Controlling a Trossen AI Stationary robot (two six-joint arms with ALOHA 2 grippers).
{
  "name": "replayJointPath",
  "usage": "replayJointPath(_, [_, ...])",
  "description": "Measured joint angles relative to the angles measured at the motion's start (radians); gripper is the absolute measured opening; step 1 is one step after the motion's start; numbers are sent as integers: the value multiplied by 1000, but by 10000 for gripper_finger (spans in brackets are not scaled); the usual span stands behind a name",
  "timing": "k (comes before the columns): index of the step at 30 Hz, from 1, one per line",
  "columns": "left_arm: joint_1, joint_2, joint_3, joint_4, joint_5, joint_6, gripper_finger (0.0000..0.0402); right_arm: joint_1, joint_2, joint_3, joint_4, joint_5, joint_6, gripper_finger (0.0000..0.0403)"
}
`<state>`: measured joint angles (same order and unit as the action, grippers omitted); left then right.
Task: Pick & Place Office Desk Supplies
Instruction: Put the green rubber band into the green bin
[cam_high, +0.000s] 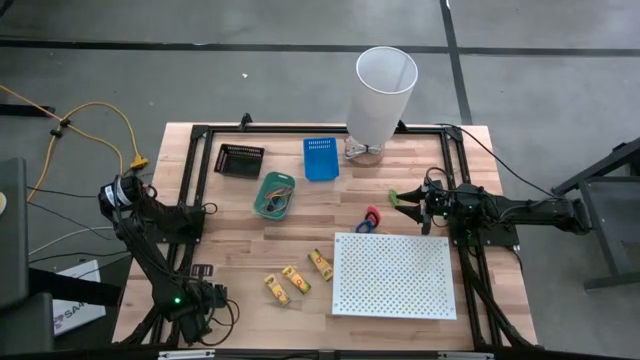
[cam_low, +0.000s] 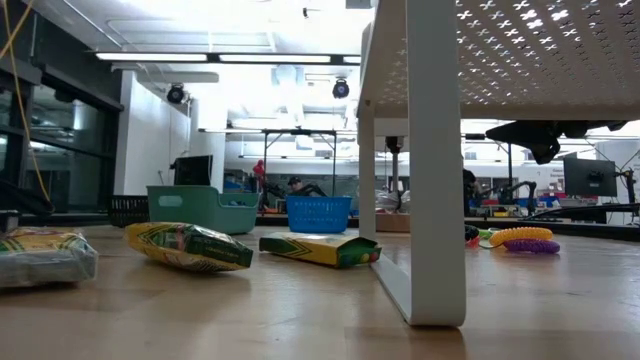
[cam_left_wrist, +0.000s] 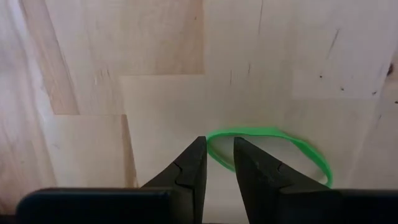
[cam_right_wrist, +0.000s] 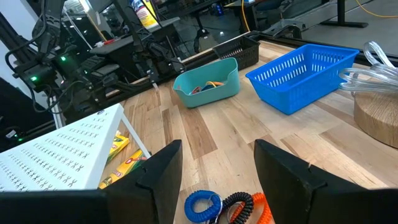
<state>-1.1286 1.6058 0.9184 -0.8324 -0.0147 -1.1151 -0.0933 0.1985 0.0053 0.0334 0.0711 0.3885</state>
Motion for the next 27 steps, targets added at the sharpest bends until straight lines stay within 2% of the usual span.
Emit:
replayJointPath(21, [0, 26, -7, -2, 11, -8, 73, 0, 0, 0, 0, 0, 0, 188])
replayJointPath(27, [0, 26, -7, 3, 13, -7, 41, 0, 0, 0, 0, 0, 0, 188])
